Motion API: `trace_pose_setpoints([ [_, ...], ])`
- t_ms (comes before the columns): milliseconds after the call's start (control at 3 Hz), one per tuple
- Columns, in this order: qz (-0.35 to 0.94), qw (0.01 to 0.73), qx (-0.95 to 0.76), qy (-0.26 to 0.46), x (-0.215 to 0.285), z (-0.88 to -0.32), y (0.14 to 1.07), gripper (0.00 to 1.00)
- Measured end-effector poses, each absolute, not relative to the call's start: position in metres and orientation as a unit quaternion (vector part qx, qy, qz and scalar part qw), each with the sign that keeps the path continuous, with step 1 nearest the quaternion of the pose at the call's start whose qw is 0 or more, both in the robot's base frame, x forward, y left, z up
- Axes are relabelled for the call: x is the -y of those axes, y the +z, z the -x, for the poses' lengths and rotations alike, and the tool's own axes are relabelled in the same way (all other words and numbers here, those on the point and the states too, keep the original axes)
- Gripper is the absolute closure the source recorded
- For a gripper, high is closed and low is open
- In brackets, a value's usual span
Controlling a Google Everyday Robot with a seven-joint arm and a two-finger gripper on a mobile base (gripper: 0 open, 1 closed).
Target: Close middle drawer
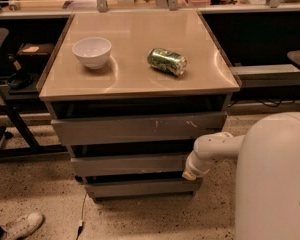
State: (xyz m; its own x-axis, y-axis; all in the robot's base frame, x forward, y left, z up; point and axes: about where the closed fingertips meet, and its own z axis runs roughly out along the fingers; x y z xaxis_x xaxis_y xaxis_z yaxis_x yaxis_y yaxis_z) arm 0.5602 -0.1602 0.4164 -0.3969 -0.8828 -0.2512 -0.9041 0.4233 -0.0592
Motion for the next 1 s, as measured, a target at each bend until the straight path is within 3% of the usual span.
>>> trace_pose_setpoints([
  [667, 0.532, 0.140, -0.834, 0.038, 0.152, -0.595, 0.413, 1.00],
  [1000, 0.532, 0.141, -0.834, 0.038, 0.151, -0.596, 0.413, 0.82],
])
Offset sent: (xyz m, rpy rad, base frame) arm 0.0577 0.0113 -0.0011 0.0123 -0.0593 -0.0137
